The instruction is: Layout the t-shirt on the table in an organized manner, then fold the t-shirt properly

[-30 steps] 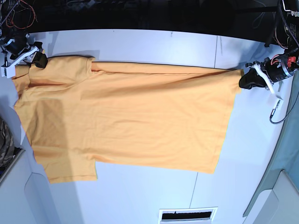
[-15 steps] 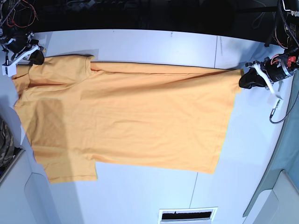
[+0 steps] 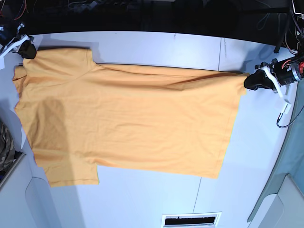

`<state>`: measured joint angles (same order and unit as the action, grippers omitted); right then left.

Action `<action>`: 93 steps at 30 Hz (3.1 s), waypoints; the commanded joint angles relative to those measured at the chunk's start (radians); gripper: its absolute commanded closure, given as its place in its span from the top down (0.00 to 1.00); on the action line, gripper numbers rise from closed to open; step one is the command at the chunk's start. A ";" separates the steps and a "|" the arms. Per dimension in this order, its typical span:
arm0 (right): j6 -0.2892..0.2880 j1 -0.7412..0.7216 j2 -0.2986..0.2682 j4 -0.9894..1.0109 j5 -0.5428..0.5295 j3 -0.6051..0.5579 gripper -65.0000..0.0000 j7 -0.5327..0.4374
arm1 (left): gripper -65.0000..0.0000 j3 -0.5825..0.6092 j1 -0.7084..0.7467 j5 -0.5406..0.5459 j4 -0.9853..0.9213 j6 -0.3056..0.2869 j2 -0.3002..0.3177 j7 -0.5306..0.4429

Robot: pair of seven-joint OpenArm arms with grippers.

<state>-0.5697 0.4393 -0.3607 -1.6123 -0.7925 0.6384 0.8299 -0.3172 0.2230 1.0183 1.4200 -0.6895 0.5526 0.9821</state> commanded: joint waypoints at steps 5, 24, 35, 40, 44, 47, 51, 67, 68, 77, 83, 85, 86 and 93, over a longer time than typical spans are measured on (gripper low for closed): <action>-0.007 0.119 -0.019 -0.114 -0.058 0.100 0.00 -0.005 | 0.00 -0.019 0.062 0.090 0.084 -0.009 0.070 0.019; -0.021 0.403 -0.018 -0.211 -0.118 0.167 0.00 0.009 | 0.00 -0.154 0.393 0.119 0.259 -0.009 0.096 0.039; -0.021 0.373 -0.005 -0.213 -0.177 0.167 0.00 0.009 | 0.00 -0.154 0.356 0.119 0.259 -0.009 0.095 0.002; -0.021 0.301 -0.005 -0.213 -0.177 0.167 0.00 0.008 | 0.00 -0.154 0.279 0.103 0.259 -0.009 0.095 -0.040; -0.021 0.198 -0.005 -0.213 -0.159 0.166 0.00 0.008 | 0.00 -0.143 0.209 0.001 0.257 -0.009 0.093 -0.122; -0.021 0.114 -0.005 -0.211 -0.111 0.166 0.00 0.003 | 0.00 -0.099 0.164 -0.085 0.235 -0.009 0.088 -0.192; -0.021 0.006 -0.007 -0.176 -0.062 0.164 0.00 -0.025 | 0.00 -0.027 0.078 -0.198 0.146 -0.009 0.061 -0.285; -0.017 -0.109 0.011 0.132 0.041 -0.003 0.14 -0.089 | 0.25 0.140 -0.107 -0.338 -0.129 -0.009 0.010 -0.381; -0.017 -0.108 0.014 0.134 0.042 -0.003 0.26 -0.089 | 0.29 0.140 -0.106 -0.337 -0.134 -0.009 0.010 -0.381; -0.013 -0.103 0.014 0.063 -0.009 0.111 0.42 -0.024 | 0.39 0.054 -0.106 -0.142 -0.122 -0.009 0.018 -0.238; 0.001 -0.098 0.004 0.068 0.016 0.187 0.62 -0.032 | 0.51 -0.018 -0.106 -0.084 -0.122 -0.009 0.019 -0.193; 0.002 -0.097 0.002 0.094 0.035 0.186 0.67 -0.043 | 0.55 -0.018 -0.102 -0.082 -0.123 -0.009 0.014 -0.192; 0.001 -0.098 -0.003 0.118 0.038 0.185 0.67 -0.052 | 0.56 -0.018 -0.100 -0.083 -0.124 -0.009 0.012 -0.193; -0.015 -0.110 -0.041 0.349 0.037 0.184 0.67 -0.112 | 0.58 -0.018 -0.088 -0.109 -0.147 -0.009 0.009 -0.192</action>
<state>-0.5755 0.3317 -0.3771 -1.2514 -0.7418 0.8139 0.7368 -0.3267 0.1429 0.8936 1.2636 -0.6926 0.5404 0.8040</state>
